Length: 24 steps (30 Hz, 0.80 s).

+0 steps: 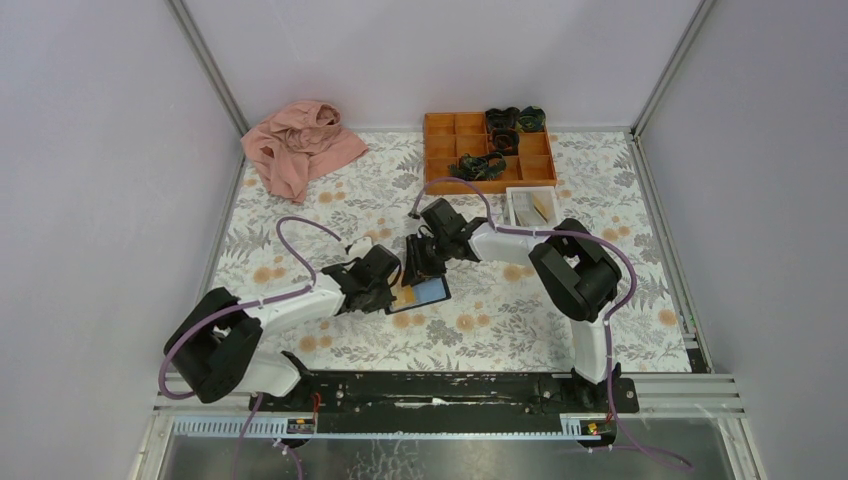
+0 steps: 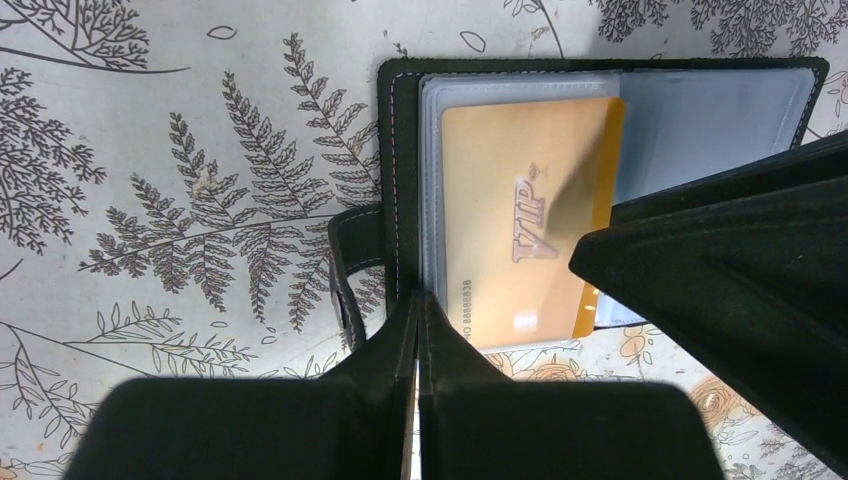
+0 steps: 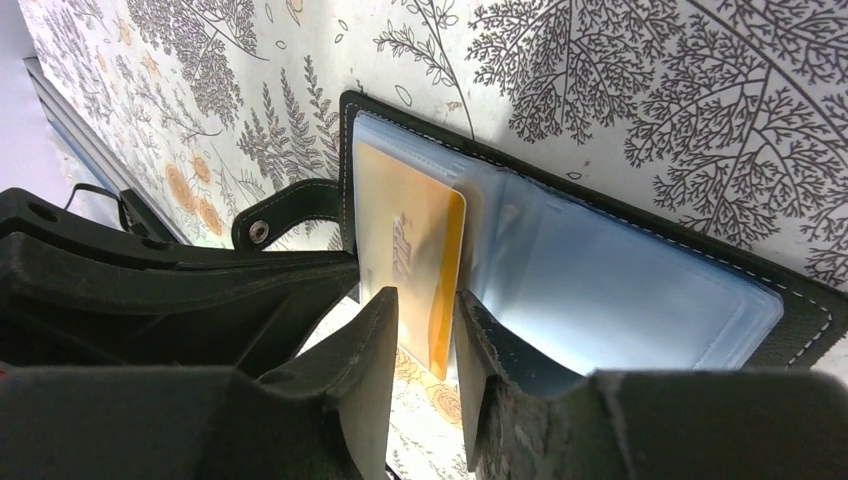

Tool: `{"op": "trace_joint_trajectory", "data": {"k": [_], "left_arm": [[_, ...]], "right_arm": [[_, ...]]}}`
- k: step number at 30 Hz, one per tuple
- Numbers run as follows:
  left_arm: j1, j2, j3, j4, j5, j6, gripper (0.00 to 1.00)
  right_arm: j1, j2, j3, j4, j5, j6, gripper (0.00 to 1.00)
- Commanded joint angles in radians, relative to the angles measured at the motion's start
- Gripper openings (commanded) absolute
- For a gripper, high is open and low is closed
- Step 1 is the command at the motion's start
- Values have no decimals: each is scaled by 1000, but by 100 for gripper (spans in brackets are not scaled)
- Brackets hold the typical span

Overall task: Put the credit cards into the card holder
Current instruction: Insert the credit card into the card holder.

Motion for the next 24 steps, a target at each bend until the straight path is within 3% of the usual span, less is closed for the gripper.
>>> {"op": "trace_joint_trajectory", "data": {"k": [1, 8, 18, 24], "left_arm": [[5, -19, -27, 0, 2, 8, 0], [6, -70, -6, -26, -7, -1, 3], [5, -148, 19, -55, -4, -15, 29], [6, -193, -35, -60, 9, -48, 31]], "right_arm": [[12, -55, 59, -60, 45, -41, 35], [11, -125, 69, -128, 115, -68, 38], [-35, -278, -49, -158, 190, -84, 48], [-90, -354, -185, -119, 166, -78, 54]]}}
